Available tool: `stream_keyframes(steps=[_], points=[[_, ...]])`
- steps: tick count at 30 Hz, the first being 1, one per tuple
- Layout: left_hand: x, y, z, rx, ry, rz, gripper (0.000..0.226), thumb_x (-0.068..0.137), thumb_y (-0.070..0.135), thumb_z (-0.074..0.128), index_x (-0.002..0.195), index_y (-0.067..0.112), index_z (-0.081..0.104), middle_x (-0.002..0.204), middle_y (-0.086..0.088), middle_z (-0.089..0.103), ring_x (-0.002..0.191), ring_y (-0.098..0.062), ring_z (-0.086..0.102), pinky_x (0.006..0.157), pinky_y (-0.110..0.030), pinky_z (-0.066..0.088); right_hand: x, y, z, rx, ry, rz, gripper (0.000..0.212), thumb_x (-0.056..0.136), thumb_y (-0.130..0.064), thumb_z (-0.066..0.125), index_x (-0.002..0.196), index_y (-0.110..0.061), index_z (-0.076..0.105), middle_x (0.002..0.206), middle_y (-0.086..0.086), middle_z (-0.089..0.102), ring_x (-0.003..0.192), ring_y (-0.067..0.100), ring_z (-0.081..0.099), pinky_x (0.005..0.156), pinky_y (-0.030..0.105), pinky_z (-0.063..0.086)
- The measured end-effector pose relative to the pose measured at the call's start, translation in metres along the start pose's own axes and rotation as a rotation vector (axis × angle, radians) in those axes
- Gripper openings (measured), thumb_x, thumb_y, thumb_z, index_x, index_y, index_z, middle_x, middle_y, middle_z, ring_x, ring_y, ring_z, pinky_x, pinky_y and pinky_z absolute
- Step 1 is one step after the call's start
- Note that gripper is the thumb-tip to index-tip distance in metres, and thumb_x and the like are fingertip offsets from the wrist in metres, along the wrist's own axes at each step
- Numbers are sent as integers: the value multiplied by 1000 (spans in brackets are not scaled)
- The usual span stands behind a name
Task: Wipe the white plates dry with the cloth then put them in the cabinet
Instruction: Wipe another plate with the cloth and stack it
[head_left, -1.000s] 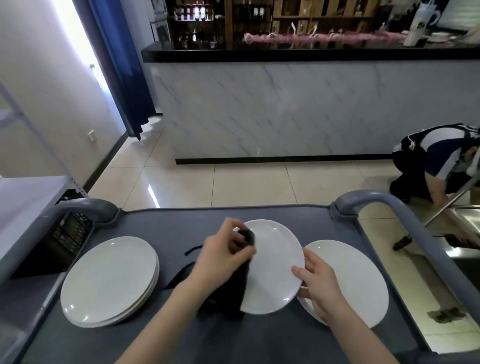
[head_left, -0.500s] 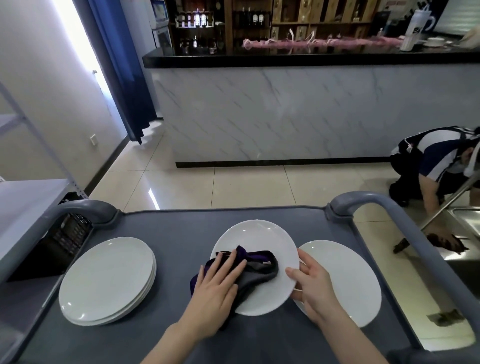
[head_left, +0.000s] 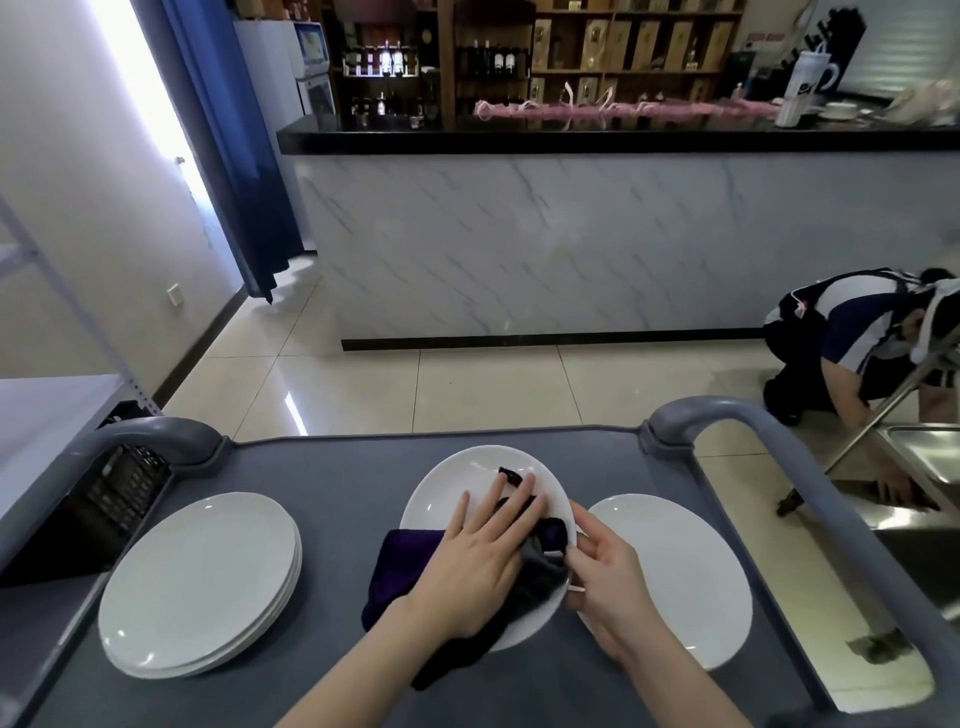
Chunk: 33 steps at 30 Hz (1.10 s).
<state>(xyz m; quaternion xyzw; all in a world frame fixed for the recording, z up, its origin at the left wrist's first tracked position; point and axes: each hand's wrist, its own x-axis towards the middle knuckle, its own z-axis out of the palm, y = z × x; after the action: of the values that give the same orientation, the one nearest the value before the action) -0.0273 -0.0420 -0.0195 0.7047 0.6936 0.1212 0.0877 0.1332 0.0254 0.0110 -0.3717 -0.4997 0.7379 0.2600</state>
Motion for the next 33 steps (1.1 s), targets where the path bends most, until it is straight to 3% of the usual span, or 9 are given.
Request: stream_keyframes(steps=[3, 6, 8, 10, 11, 15, 19, 27, 33], points=[[7, -17, -5, -3, 51, -162, 57, 105, 34, 16, 146, 47, -21, 157, 17, -33, 144, -15, -34, 122, -48, -7, -3, -2, -6, 2, 5, -2, 51, 93, 9, 52, 112, -35, 73, 105, 9, 76, 87, 21, 71, 62, 32, 56], [5, -28, -9, -5, 116, -328, 56, 106, 40, 23, 152, 47, -7, 161, 10, -26, 144, -16, -32, 121, -46, -8, -3, 1, -8, 15, 47, 10, 51, 90, 12, 51, 114, -28, 70, 101, 10, 76, 80, 19, 69, 59, 30, 55], [-5, -22, -12, -116, 282, -336, 55, 103, 37, 38, 155, 38, 18, 165, 6, 3, 152, -17, -2, 123, -40, 8, -1, 1, -7, 40, 67, 10, 50, 91, 12, 51, 116, -27, 70, 102, 10, 76, 81, 21, 68, 58, 30, 54], [-20, -16, -11, -211, 436, -279, 47, 99, 30, 48, 145, 30, 43, 152, 8, 37, 142, -14, 33, 117, -36, 30, 1, -2, -7, 70, 84, 7, 49, 91, 11, 51, 116, -26, 70, 103, 11, 76, 81, 23, 68, 59, 31, 54], [-27, -15, -9, -213, 445, -230, 45, 98, 28, 46, 143, 30, 46, 149, 11, 43, 139, -11, 37, 116, -33, 30, 2, -4, -7, 74, 86, 3, 49, 91, 10, 51, 115, -27, 71, 103, 11, 75, 81, 23, 68, 61, 33, 53], [-47, -12, -5, -145, 186, -81, 56, 103, 25, 35, 152, 42, 13, 159, 26, 7, 149, 0, -1, 120, -23, -2, 4, -9, -6, 35, 57, -7, 53, 91, 11, 51, 109, -33, 74, 104, 9, 76, 83, 21, 71, 60, 34, 56], [-47, 7, 0, -120, 83, 60, 62, 102, 26, 31, 155, 38, 0, 161, 25, -7, 149, 0, -12, 121, -27, -6, 3, -5, 3, 61, 33, 5, 41, 96, 5, 52, 120, -25, 69, 108, 9, 75, 91, 23, 73, 61, 30, 57], [8, -11, -20, -10, 69, -18, 57, 105, 39, 20, 152, 41, -12, 156, 27, -22, 145, 1, -24, 121, -30, -11, 1, -4, 5, 68, 36, 12, 51, 93, 11, 48, 117, -28, 71, 105, 9, 76, 84, 20, 71, 60, 31, 57], [-1, -43, -16, -60, 91, -273, 57, 104, 47, 22, 149, 42, -13, 159, 24, -17, 148, -1, -17, 124, -34, -1, 1, -12, -14, 49, 102, -35, 52, 89, 11, 52, 112, -31, 73, 101, 7, 76, 75, 20, 69, 62, 39, 54]])
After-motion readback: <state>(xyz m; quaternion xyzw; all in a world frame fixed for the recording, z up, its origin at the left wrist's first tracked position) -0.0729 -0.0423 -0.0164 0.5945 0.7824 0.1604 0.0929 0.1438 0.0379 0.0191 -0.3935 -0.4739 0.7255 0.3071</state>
